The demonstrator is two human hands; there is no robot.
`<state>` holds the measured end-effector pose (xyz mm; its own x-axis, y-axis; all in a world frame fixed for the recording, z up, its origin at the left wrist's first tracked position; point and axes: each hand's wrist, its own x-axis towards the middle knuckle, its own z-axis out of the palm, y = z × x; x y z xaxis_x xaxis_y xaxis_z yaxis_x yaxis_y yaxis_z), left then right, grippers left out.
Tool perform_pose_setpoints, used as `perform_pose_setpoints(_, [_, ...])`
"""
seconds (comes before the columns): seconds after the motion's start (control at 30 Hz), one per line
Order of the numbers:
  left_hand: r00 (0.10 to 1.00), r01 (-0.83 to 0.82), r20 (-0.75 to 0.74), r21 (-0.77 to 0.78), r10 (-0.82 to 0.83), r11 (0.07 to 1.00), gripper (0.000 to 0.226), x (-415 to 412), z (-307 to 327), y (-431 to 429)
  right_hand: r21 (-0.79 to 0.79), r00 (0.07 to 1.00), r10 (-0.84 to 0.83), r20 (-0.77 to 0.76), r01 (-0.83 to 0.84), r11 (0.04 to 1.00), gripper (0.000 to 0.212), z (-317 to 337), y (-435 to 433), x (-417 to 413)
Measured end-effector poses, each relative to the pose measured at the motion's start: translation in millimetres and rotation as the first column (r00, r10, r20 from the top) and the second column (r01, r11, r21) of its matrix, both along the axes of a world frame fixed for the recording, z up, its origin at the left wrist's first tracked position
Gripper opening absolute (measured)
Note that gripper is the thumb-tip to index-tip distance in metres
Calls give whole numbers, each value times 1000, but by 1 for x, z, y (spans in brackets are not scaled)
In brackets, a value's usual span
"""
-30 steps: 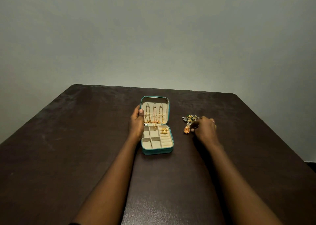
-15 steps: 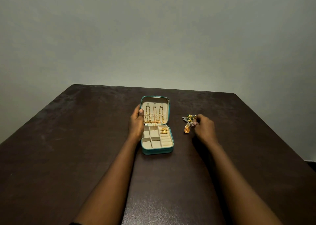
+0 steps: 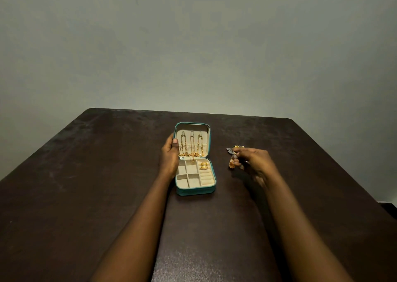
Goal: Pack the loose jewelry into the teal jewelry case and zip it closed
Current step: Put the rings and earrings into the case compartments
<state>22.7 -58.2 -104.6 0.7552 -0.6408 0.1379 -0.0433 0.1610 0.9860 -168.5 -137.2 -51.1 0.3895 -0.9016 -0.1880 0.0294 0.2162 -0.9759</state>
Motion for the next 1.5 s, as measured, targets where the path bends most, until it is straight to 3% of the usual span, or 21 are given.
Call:
perform_pose_setpoints(0.17, [1000,5,-22,-5,-5,1000,35,0,0,0,83,1000,18,7,-18,996,21,0,5,-2])
perform_pose_setpoints(0.37, [1000,0,-23,-8,0,1000,36,0,0,-1,244,985,13,174,-56,968,20,5,13,-1])
perform_pose_setpoints(0.53, [1000,-1,12,0,1,1000,34,2,-3,0,293,973,81,215,-143,945,24,4,18,-5])
perform_pose_setpoints(0.7, [1000,3,5,-4,-3,1000,35,0,-1,1,223,965,148,215,-196,955,16,4,26,-6])
perform_pose_setpoints(0.93, [1000,-2,21,-9,2,1000,33,2,-4,1,-27,972,233,39,-232,972,18,2,38,1])
perform_pose_setpoints(1.23, [1000,3,13,-17,-3,1000,36,1,-2,0,-326,926,340,-167,-377,867,19,3,46,8])
perform_pose_setpoints(1.5, [1000,6,23,1,-6,1000,35,1,-2,-1,-292,953,277,-121,-300,908,18,-7,52,13])
